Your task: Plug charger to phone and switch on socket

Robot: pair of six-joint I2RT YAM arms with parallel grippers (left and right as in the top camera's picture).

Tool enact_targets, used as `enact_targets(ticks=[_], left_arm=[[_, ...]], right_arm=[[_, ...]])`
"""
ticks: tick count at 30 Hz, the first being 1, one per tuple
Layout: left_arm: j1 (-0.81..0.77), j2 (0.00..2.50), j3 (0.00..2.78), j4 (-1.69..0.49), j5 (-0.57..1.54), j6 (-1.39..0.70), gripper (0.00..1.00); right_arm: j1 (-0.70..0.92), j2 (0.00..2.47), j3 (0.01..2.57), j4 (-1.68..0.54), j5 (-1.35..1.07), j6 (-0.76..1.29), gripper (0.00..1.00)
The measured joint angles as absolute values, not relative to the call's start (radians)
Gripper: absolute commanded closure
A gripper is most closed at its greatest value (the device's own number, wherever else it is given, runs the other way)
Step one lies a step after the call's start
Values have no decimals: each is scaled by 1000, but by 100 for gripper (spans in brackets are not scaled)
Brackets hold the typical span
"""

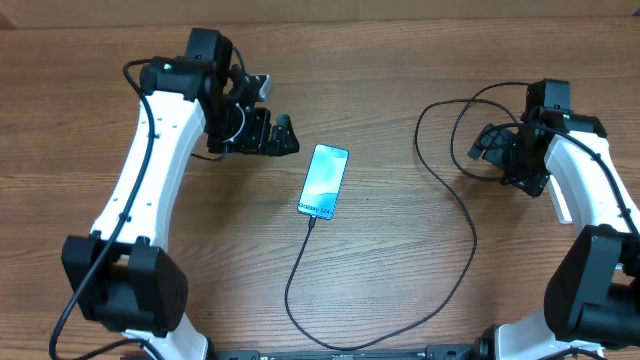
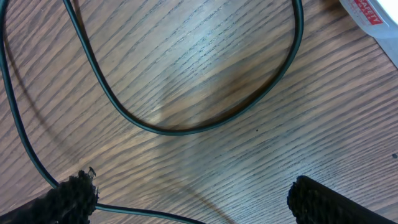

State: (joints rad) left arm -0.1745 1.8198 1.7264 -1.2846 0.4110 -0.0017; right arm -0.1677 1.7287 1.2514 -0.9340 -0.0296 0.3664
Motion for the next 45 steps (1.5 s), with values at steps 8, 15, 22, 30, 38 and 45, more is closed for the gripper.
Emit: enact_targets(ticks=[8, 15, 22, 30, 38, 45], left_arm=[[-283, 1605, 1726, -1285, 410, -2, 1], [-362, 1429, 1726, -1285, 410, -2, 0], [-403, 1361, 1726, -1285, 410, -2, 0], [-405, 1347, 1726, -1285, 410, -2, 0], [-405, 1346, 1688, -1285, 410, -2, 0], [-405, 1346, 1623, -1286, 410, -2, 1]], right_arm=[[-168, 1729, 1251, -934, -30, 366, 0], [-168, 1729, 1251, -934, -30, 366, 0], [-168, 1729, 1251, -934, -30, 366, 0], [-168, 1729, 1251, -934, -30, 366, 0], [-168, 1729, 1251, -934, -30, 366, 0], [-168, 1729, 1251, -933, -30, 366, 0]])
